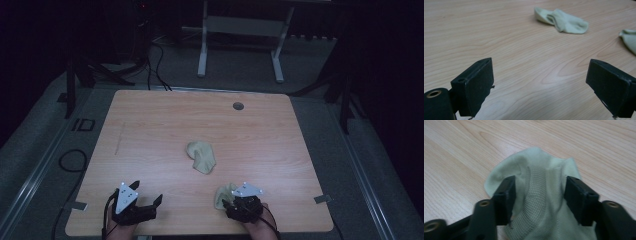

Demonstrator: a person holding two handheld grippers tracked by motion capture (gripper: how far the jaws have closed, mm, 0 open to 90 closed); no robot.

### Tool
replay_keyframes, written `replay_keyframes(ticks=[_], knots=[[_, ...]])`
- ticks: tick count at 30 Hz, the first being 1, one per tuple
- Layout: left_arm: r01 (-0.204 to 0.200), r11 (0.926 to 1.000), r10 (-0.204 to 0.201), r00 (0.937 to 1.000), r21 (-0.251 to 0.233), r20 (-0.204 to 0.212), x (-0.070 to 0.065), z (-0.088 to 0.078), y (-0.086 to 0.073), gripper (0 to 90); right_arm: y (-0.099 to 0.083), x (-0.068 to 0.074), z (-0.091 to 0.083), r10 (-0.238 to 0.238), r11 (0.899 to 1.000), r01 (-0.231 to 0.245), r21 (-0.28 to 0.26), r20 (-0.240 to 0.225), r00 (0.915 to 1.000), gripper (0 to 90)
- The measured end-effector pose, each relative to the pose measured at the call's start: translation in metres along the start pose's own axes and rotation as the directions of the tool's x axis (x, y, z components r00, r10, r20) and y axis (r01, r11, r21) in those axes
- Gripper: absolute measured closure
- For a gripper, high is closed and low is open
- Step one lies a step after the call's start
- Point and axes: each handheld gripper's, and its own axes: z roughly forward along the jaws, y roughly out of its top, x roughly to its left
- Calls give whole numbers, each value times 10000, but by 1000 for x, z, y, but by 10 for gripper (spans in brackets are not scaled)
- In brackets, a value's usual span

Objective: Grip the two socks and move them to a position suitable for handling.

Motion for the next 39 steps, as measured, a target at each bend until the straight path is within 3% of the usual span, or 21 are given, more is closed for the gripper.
replay_keyframes(ticks=[4, 7, 10, 13, 15, 17, 18, 19, 21, 23, 30, 33, 34, 35, 36, 38, 39], knots=[[-117, 9998, 120, 9997, -147, 214, -8, 3, 6, 76, 4, 0, 2, 73, 9998, -71, 177, -149, 9999, 329], [39, 10000, -45, 9932, 57, 1162, -15, 3, 15, 91, 9, -3, -2, 262, 9995, -256, 170, -358, 9990, 316], [-462, 9985, 411, 9862, 285, 1601, -30, 4, 24, 152, 12, -5, -11, 343, 9994, -345, -32, -588, 9977, 379], [-684, 9955, 503, 9681, 659, 2453, -46, 9, 30, 153, 11, -1, -17, -11, 10000, 7, -55, -648, 9979, 440], [-1217, 9890, 897, 9459, 846, 3119, -57, 14, 33, 157, 9, 2, -18, -97, 9999, 94, -48, -722, 9973, 467], [-1854, 9784, 1429, 9260, 911, 3495, -69, 19, 35, 235, 9, 2, -18, -91, 10000, 88, -41, -792, 9968, 521], [-2012, 9755, 1539, 9125, 885, 3790, -74, 22, 36, 253, 9, 2, -19, -145, 9999, 139, -76, -783, 9968, 534], [-2180, 9724, 1678, 9009, 830, 4003, -79, 24, 37, 338, 9, 2, -20, -155, 9999, 151, -65, -813, 9966, 542], [-2453, 9669, 1928, 8823, 698, 4294, -89, 31, 39, 446, 11, 2, -21, -248, 9997, 241, -102, -800, 9965, 584], [-2702, 9605, 2133, 8683, 662, 4479, -97, 39, 42, 538, 12, 2, -21, -338, 9994, 335, -58, -810, 9961, 586], [-3410, 9351, 2563, 8385, 962, 4808, -121, 72, 49, 802, 6, 4, -16, -357, 9992, 370, 123, -934, 9950, 576], [-3896, 9112, 2802, 8245, 1341, 4915, -128, 85, 49, 873, 2, 4, -16, -341, 9992, 358, 172, -928, 9951, 574], [-4086, 9001, 2897, 8204, 1511, 4929, -129, 90, 48, 882, 1, 4, -16, -332, 9992, 351, 192, -916, 9952, 575], [-4086, 9001, 2897, 8204, 1511, 4929, -129, 90, 48, 886, 1, 4, -16, -332, 9992, 351, 192, -916, 9952, 575], [-4294, 8870, 3039, 8198, 1698, 4853, -130, 95, 47, 886, 0, 5, -15, -335, 9990, 362, 263, -952, 9949, 576], [-4509, 8730, 3215, 8187, 1859, 4758, -130, 100, 46, 891, -3, 6, -14, -373, 9987, 404, 316, -937, 9949, 596], [-4446, 8759, 3139, 8199, 1873, 4787, -129, 102, 46, 891, -4, 6, -13, -348, 9987, 383, 349, -983, 9946, 606]])
